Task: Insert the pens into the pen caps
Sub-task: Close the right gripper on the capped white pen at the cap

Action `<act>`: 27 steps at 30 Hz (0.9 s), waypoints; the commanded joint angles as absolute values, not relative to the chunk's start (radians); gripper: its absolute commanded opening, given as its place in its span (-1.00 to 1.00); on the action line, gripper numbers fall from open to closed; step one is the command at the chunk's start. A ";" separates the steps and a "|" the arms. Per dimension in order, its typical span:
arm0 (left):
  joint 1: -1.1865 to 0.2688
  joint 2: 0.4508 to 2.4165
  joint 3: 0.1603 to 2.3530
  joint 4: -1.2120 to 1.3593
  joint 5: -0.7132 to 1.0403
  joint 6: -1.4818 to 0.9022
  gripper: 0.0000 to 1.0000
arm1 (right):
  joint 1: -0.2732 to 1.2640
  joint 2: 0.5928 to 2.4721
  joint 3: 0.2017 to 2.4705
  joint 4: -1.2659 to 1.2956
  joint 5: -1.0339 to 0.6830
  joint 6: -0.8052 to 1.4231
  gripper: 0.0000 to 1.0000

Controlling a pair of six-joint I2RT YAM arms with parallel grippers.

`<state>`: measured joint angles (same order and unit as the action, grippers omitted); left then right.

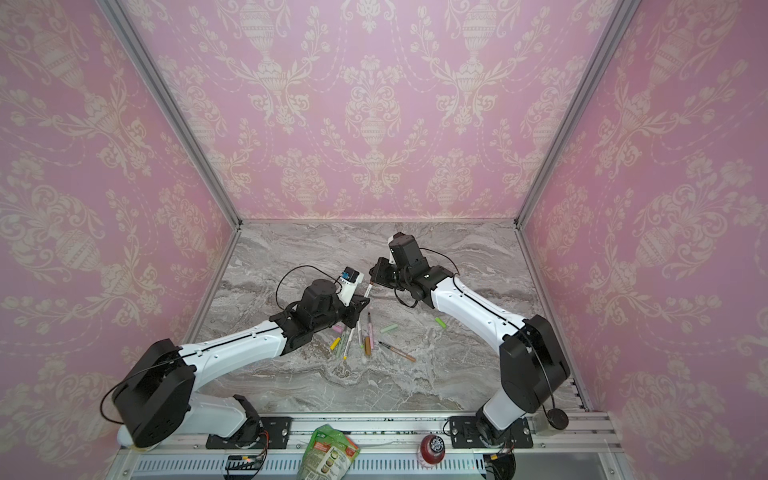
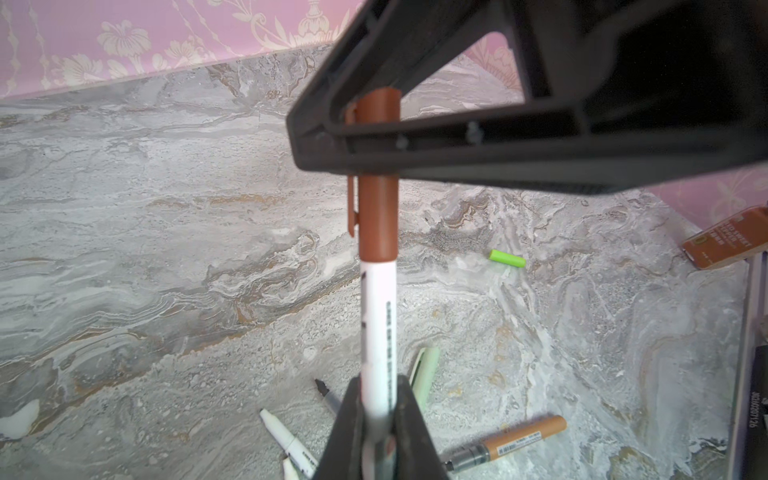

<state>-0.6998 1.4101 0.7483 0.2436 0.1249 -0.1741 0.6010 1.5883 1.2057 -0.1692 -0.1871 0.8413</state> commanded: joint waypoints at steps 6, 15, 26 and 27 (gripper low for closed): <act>-0.674 1.384 0.924 0.708 0.090 -0.089 -1.00 | 0.750 1.656 1.159 -0.398 -0.485 0.892 -1.00; -0.673 1.338 0.821 0.576 0.103 -0.195 -1.00 | 0.621 1.597 1.311 -0.295 -0.506 0.898 -1.00; -0.675 1.313 0.704 0.425 0.216 -0.482 -1.00 | 0.505 1.532 1.538 -0.421 -0.458 0.721 -0.08; -0.675 1.312 0.704 0.424 0.214 -0.505 -1.00 | 0.505 1.528 1.522 -0.420 -0.460 0.720 -0.07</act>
<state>-0.6777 1.3205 0.7235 0.4290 0.1680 -0.3923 0.5064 1.5528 1.5196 -0.3408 -0.4244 0.7769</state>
